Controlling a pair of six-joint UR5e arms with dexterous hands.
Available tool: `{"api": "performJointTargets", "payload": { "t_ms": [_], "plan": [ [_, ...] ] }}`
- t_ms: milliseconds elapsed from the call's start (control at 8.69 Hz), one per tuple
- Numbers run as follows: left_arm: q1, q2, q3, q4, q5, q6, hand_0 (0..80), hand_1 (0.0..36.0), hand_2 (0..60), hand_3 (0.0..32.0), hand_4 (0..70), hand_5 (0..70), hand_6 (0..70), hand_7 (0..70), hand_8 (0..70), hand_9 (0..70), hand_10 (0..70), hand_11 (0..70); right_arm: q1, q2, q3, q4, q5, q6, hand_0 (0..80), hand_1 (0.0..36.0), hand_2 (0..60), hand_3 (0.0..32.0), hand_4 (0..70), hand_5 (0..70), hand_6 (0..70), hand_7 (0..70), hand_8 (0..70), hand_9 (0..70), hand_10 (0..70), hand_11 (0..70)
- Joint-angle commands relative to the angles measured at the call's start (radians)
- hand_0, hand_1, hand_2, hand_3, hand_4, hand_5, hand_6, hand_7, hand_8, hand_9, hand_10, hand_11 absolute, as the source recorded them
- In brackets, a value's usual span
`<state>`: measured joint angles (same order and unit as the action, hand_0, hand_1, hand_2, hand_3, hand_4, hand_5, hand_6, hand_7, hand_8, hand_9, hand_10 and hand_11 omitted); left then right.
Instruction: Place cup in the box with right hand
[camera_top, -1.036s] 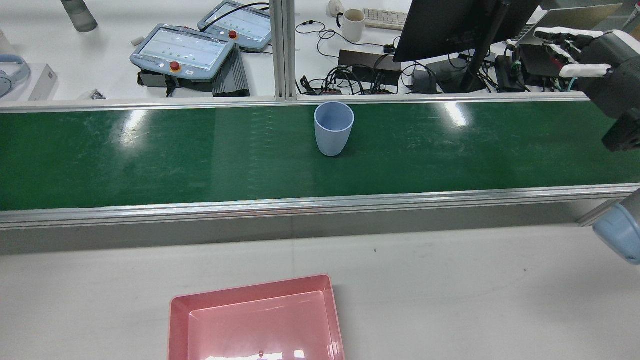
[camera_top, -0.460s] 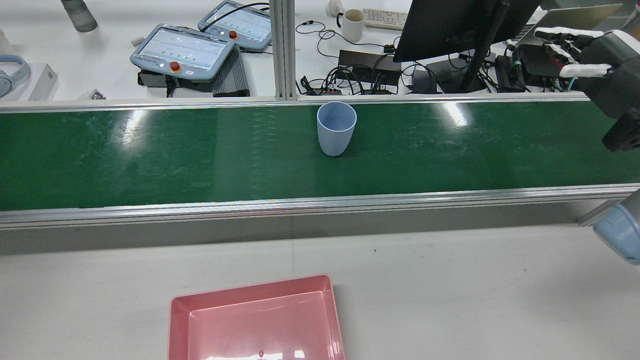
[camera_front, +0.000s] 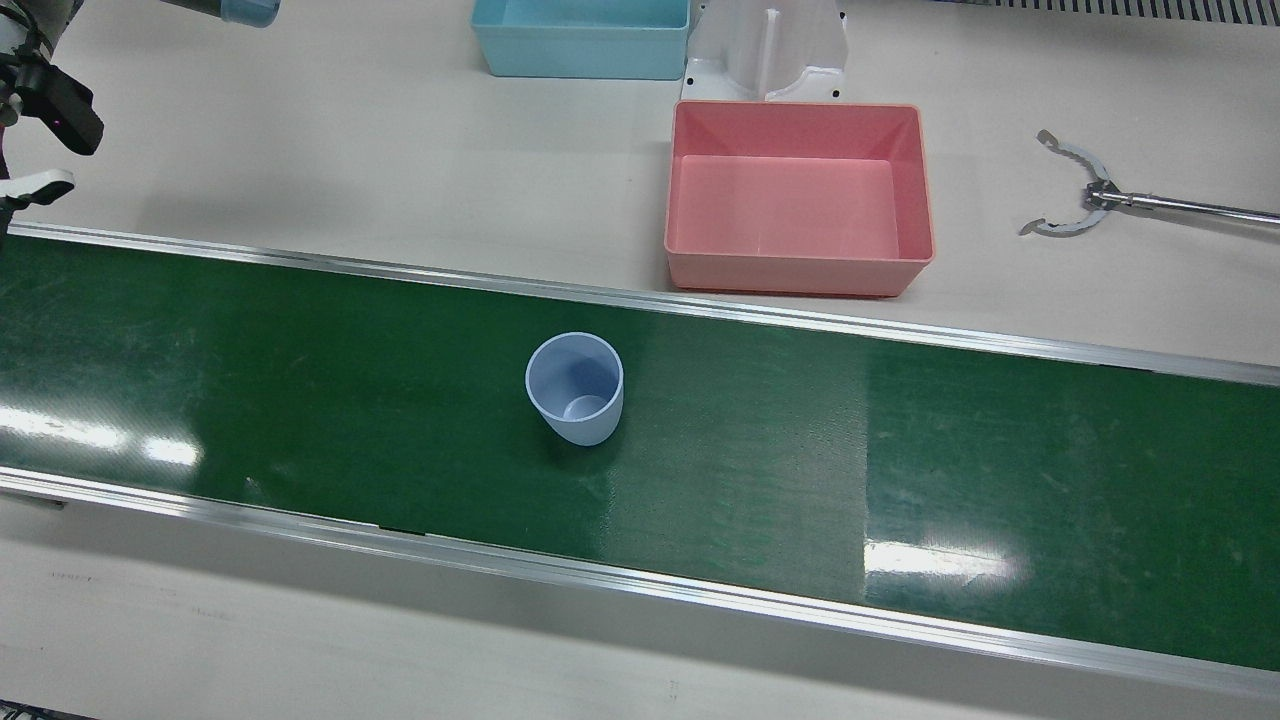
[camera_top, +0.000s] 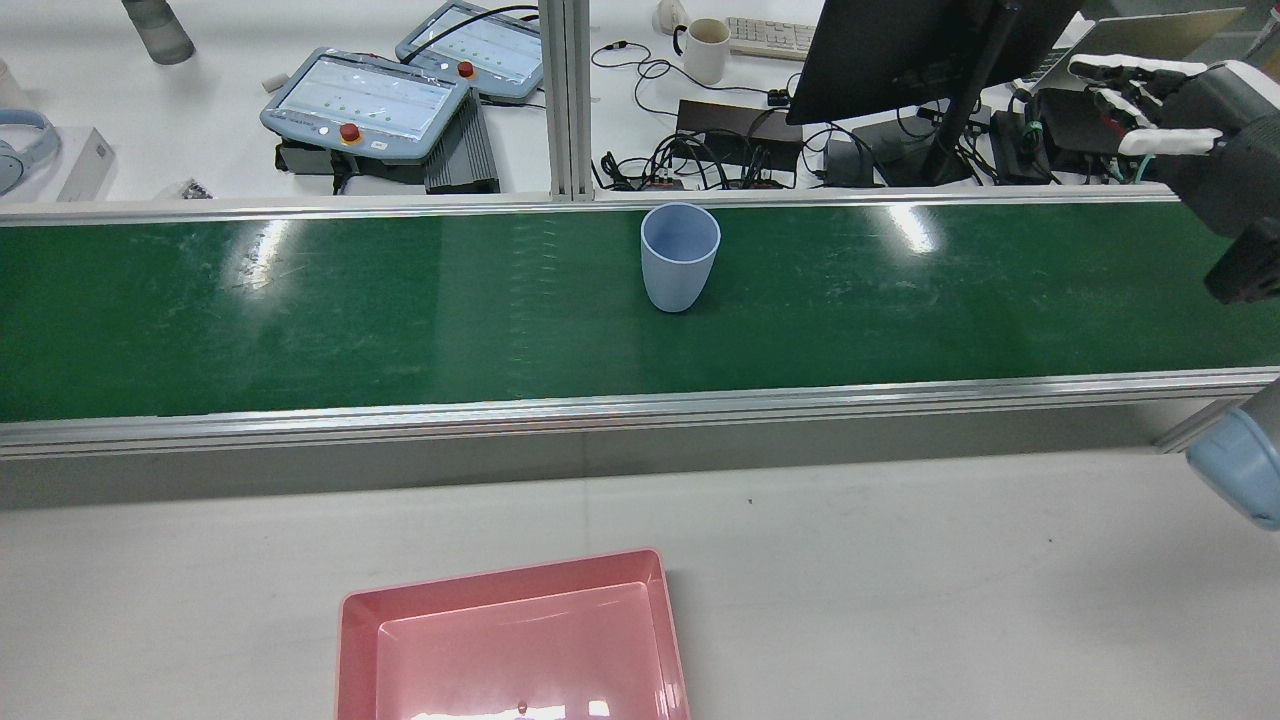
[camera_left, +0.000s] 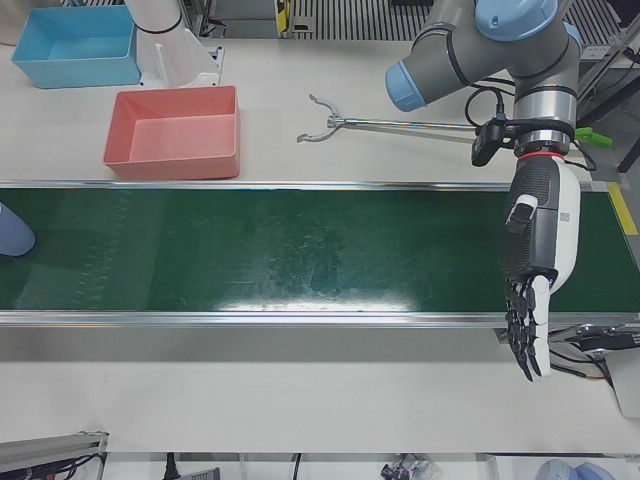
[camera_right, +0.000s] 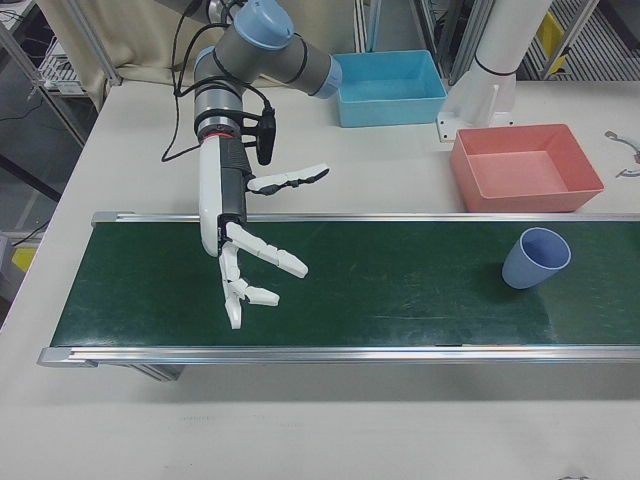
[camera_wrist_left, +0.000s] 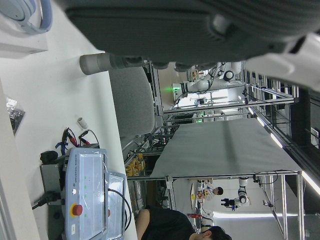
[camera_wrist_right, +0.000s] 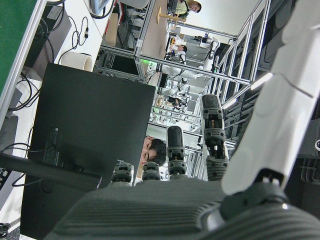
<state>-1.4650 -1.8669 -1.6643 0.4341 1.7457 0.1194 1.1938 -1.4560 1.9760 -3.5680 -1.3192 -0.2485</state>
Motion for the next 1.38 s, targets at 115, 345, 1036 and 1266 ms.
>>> {"api": "performJointTargets", "payload": {
  "t_ms": [115, 345, 1036, 1266],
  "plan": [
    [0.000, 0.000, 0.000, 0.000, 0.000, -0.001, 0.0, 0.0, 0.0, 0.0, 0.0, 0.0, 0.0, 0.0, 0.0, 0.0, 0.0, 0.0, 0.001, -0.001, 0.001, 0.000, 0.000, 0.000, 53.5, 9.1, 0.0, 4.6, 26.5, 4.7, 7.1, 37.8, 1.8, 8.3, 4.0, 7.3],
    [0.000, 0.000, 0.000, 0.000, 0.000, -0.001, 0.0, 0.0, 0.0, 0.0, 0.0, 0.0, 0.0, 0.0, 0.0, 0.0, 0.0, 0.0, 0.001, -0.001, 0.001, 0.000, 0.000, 0.000, 53.5, 9.0, 0.0, 4.4, 26.5, 4.8, 7.1, 37.3, 2.0, 8.4, 4.0, 7.3],
    [0.000, 0.000, 0.000, 0.000, 0.000, -0.001, 0.0, 0.0, 0.0, 0.0, 0.0, 0.0, 0.0, 0.0, 0.0, 0.0, 0.0, 0.0, 0.001, -0.001, 0.001, 0.000, 0.000, 0.000, 53.5, 8.9, 0.0, 4.8, 26.5, 4.8, 7.1, 37.8, 2.1, 8.7, 4.1, 7.4],
    [0.000, 0.000, 0.000, 0.000, 0.000, 0.000, 0.0, 0.0, 0.0, 0.0, 0.0, 0.0, 0.0, 0.0, 0.0, 0.0, 0.0, 0.0, 0.001, -0.001, 0.001, 0.000, 0.000, 0.000, 53.4, 9.0, 0.0, 4.4, 26.5, 4.8, 7.2, 38.0, 2.0, 8.6, 4.1, 7.4]
  ]
}}
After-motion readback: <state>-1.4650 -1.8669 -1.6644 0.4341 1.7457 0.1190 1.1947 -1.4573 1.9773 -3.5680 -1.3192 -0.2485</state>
